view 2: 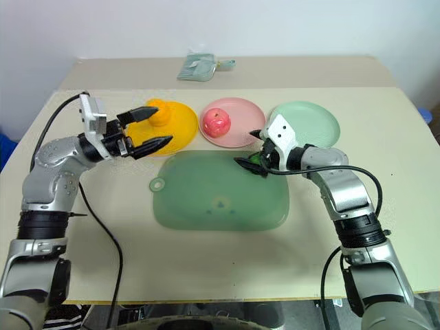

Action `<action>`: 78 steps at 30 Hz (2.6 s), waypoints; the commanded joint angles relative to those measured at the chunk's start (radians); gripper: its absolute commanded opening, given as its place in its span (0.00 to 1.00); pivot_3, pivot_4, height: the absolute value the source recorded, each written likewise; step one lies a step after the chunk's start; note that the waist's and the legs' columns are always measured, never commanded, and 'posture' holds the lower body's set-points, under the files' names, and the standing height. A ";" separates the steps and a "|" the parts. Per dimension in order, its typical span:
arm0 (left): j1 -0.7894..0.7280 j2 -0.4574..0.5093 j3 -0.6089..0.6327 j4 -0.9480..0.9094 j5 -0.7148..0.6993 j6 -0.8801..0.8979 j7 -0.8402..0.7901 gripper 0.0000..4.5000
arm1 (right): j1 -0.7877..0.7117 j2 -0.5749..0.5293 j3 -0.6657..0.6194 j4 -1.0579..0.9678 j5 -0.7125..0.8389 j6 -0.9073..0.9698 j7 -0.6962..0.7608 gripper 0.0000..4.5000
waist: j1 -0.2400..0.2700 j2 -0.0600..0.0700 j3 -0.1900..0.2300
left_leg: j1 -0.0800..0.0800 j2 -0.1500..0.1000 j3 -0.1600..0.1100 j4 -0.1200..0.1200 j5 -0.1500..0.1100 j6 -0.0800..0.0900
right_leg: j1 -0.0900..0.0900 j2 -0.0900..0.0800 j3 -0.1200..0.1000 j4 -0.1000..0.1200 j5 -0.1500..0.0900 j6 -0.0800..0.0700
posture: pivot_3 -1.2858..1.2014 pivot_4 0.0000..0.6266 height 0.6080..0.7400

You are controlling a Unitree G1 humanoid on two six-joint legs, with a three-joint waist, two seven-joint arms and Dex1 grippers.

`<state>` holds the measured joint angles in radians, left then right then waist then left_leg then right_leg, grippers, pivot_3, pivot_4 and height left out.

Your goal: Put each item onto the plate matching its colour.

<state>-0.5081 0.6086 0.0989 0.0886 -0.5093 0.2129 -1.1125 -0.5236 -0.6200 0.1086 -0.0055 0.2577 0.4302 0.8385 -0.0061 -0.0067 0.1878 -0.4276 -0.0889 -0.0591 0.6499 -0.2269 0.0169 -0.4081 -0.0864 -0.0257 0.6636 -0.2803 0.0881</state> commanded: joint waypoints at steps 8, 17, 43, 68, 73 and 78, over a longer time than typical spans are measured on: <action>0.082 0.031 -0.032 -0.146 -0.038 0.117 -0.054 0.99 | 0.026 -0.059 -0.009 0.012 -0.023 0.034 0.062 1.00 | -0.003 0.000 0.000 | 0.000 0.000 0.000 -0.001 0.000 0.000 | 0.000 0.000 0.000 0.000 0.000 0.000 | 0.52 0.24 0.92; 0.074 -0.008 -0.060 -0.171 -0.029 0.126 -0.027 1.00 | 0.025 -0.051 -0.007 0.009 -0.032 0.078 0.049 0.88 | -0.001 0.000 0.000 | 0.000 0.000 0.000 -0.001 0.000 0.000 | 0.000 0.000 0.000 0.000 0.000 0.000 | 0.52 0.24 0.92; 0.055 -0.074 -0.050 -0.219 -0.078 0.199 0.070 1.00 | -0.270 0.057 -0.184 0.565 -0.206 -0.243 -0.403 0.89 | -0.007 0.000 0.000 | 0.000 0.000 0.001 -0.002 0.001 -0.001 | -0.001 0.000 0.000 0.000 0.000 0.000 | 0.52 0.24 0.92; 0.181 -0.010 0.041 -0.223 -0.104 0.186 0.053 1.00 | -0.011 -0.017 -0.146 -0.076 0.224 -0.135 0.202 0.99 | -0.004 0.001 0.000 | 0.001 0.001 0.000 -0.001 -0.002 0.004 | 0.000 0.001 0.001 -0.001 0.000 0.000 | 0.52 0.24 0.92; 0.234 -0.015 0.049 -0.257 -0.115 0.179 0.077 1.00 | 0.009 -0.021 -0.137 -0.100 0.216 -0.085 0.189 0.99 | -0.002 0.001 0.000 | 0.001 0.001 0.000 -0.002 -0.002 0.003 | 0.000 0.000 0.001 -0.001 0.000 0.000 | 0.52 0.24 0.92; 0.246 -0.033 0.044 -0.283 -0.119 0.177 0.110 1.00 | -0.039 -0.016 -0.122 -0.066 0.203 -0.073 0.200 0.99 | 0.000 0.001 0.000 | 0.001 0.001 0.000 -0.001 -0.002 0.004 | 0.000 0.000 0.001 -0.001 0.000 0.000 | 0.52 0.24 0.92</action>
<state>-0.2664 0.5788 0.1286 -0.1619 -0.6206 0.4058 -1.0126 -0.5247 -0.6291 -0.0053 -0.0547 0.4544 0.3626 1.0307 -0.0064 -0.0060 0.1882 -0.4269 -0.0883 -0.0589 0.6483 -0.2292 0.0207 -0.4080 -0.0866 -0.0246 0.6624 -0.2804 0.0879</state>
